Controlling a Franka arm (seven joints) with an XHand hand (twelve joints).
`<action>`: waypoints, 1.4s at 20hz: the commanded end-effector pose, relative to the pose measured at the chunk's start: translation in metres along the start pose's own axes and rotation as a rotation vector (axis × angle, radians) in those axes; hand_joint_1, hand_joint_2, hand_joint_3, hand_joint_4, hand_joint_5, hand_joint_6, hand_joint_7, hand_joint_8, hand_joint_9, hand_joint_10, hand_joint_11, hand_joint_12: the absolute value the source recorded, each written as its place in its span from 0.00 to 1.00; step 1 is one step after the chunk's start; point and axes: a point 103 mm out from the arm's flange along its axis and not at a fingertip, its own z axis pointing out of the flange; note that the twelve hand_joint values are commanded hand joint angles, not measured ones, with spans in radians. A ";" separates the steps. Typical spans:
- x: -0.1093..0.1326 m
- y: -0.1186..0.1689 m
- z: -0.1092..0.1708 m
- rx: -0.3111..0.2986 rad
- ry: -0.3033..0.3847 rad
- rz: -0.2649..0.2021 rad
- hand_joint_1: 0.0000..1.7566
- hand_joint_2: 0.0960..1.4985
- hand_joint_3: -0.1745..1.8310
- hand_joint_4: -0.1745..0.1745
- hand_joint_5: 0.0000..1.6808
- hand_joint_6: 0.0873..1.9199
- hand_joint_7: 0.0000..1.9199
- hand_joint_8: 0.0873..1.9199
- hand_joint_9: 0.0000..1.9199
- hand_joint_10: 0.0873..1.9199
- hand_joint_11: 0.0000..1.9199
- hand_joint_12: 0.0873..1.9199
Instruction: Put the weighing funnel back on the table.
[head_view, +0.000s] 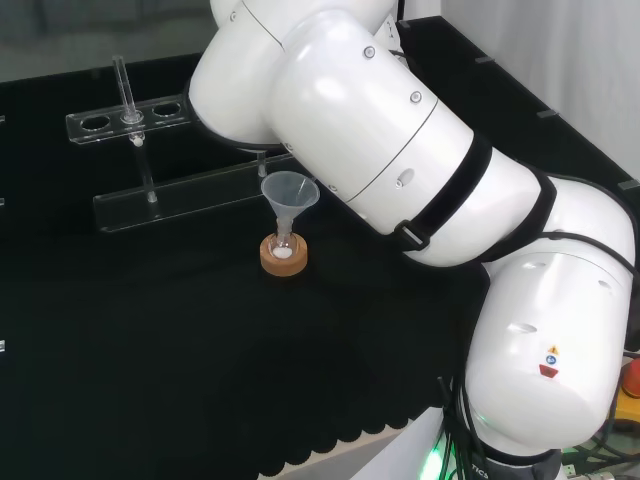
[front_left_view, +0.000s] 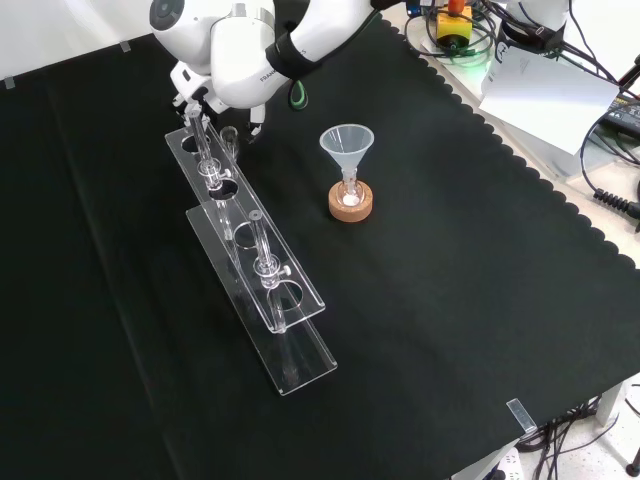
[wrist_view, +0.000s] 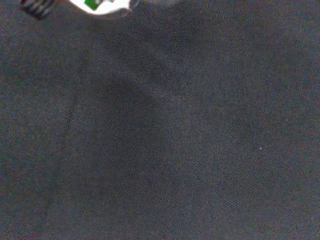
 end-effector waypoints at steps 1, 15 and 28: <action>0.000 -0.004 -0.002 0.009 -0.006 0.003 0.49 0.44 0.39 0.53 0.38 0.39 0.11 0.32 0.18 0.29 0.00 0.66; -0.012 -0.037 -0.026 -0.016 0.006 0.032 0.48 0.43 0.38 0.38 0.22 0.07 0.01 0.29 0.08 0.32 0.00 0.59; -0.011 -0.102 -0.056 -0.058 0.039 0.078 0.47 0.43 0.39 0.38 0.24 0.01 0.05 0.30 0.10 0.32 0.00 0.63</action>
